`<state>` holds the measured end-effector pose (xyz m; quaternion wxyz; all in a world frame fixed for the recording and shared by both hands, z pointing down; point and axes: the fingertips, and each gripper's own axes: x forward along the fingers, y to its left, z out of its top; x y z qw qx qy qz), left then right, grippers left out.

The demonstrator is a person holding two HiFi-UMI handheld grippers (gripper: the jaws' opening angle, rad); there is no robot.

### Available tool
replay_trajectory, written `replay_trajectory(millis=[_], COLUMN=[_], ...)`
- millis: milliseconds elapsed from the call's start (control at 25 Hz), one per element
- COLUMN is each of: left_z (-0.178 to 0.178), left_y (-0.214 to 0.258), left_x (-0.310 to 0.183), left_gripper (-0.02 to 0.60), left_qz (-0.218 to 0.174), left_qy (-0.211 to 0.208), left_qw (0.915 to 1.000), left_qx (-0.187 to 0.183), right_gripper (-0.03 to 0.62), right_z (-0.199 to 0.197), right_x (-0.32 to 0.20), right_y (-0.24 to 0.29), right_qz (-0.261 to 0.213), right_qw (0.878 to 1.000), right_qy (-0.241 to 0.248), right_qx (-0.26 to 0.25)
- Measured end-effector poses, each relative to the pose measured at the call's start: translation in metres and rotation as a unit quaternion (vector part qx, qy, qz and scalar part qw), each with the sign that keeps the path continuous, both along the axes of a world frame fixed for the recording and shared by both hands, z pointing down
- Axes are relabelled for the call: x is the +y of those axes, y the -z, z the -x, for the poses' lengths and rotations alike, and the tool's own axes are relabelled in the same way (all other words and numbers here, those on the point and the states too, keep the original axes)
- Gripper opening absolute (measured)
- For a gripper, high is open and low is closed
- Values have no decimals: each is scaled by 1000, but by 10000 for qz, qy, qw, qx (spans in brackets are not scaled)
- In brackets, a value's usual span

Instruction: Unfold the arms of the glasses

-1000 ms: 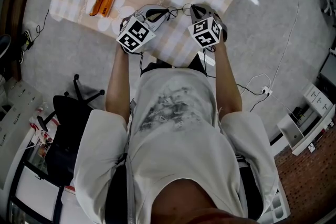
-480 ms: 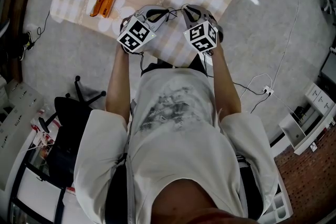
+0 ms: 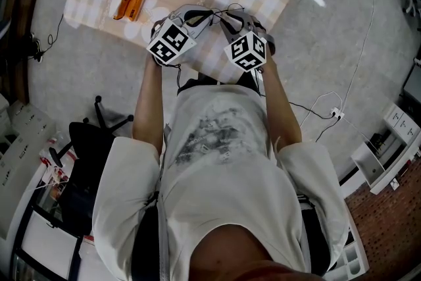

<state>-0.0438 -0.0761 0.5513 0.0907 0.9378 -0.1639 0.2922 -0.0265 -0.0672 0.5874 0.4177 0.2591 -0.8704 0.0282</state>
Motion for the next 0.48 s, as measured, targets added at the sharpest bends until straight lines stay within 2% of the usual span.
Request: replay_trajectory(millis=[480], left_z=[-2], left_y=[4], left_x=[2], left_gripper=[6], left_qz=[-7], left_qy=[-55], left_qw=[10000], left_qx=[5], right_gripper=[129], right_z=[20], right_x=[20], right_y=[2], right_qz=[27], right_qw=[9995], right_qy=[294], right_qx=[-124])
